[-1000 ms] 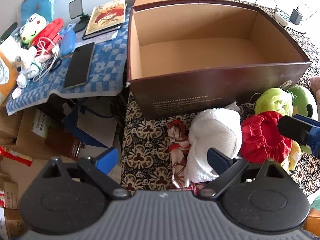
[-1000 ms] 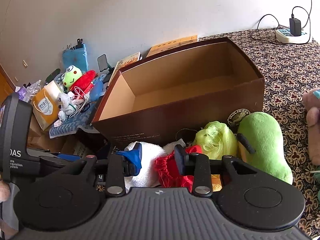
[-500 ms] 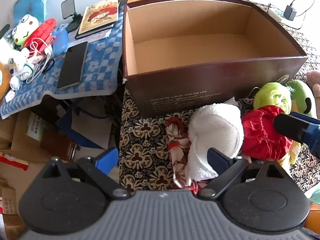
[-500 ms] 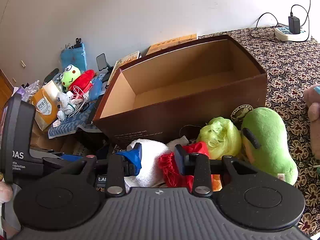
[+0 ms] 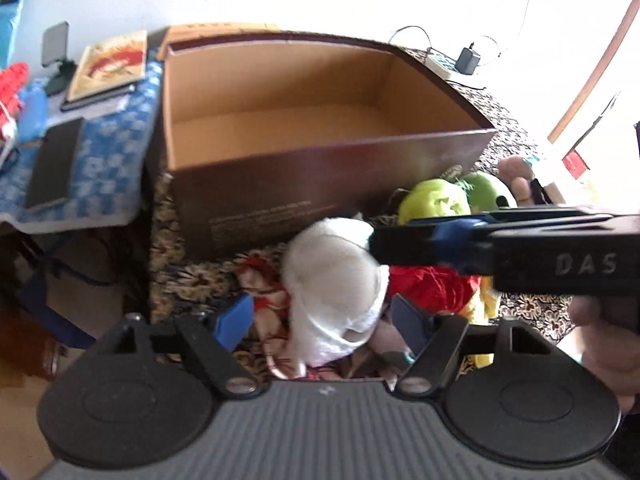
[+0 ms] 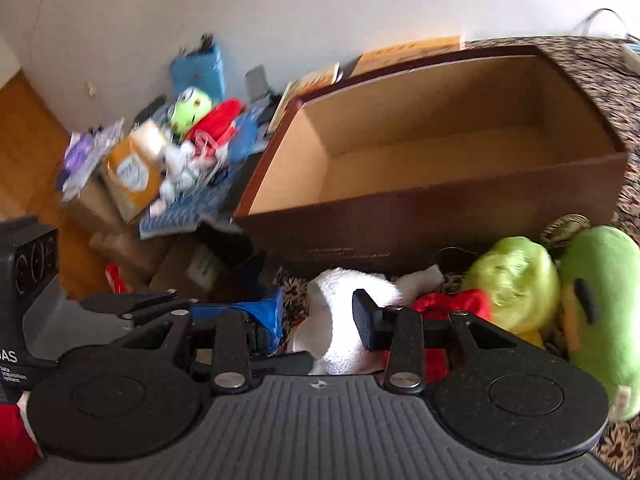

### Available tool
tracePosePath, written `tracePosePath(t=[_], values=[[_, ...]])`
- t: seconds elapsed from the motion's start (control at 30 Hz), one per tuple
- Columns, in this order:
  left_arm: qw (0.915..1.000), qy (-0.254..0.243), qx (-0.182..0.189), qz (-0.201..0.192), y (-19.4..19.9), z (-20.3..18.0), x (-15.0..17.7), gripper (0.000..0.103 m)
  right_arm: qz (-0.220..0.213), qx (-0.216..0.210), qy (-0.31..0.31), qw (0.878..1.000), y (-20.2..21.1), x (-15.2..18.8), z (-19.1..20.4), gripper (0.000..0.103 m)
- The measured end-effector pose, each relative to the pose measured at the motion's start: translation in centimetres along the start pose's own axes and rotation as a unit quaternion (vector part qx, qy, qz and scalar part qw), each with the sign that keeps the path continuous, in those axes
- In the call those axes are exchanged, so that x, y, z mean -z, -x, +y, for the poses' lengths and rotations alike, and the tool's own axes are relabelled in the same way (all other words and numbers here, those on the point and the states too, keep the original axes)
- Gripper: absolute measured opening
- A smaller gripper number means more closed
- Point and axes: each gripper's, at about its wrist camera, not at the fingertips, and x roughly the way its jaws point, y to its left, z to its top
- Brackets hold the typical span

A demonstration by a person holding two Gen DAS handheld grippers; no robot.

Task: Organize soft objects
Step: 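Grasp the white towel with the right gripper and lift it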

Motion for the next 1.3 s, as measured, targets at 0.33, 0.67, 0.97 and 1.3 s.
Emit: tracePosePath(t=[0.33,0.67,0.97,1.3], values=[[0.9992,-0.003,0.024,0.031,-3.7,0.3,0.3,0.047,0.052,0.036,0.043,0.997,-3.9,-0.2,0.0,0.019],[0.999,-0.003,0.043,0.008,-2.4,0.2,-0.1,0.036,0.053,0.027,0.062,0.996,-4.0,0.0,-0.5,0.001],[0.9937,-0.039,0.086,-0.061,4.9,-1.4,-2.2,0.035,-0.009,-0.042,0.061,0.997,1.7,-1.5,0.1,0.001],[0.9825,-0.069,0.057,-0.164,6.9,-2.1,-8.4,0.035,-0.138,-0.068,0.113,0.982,5.9,-6.5,1.2,0.001]])
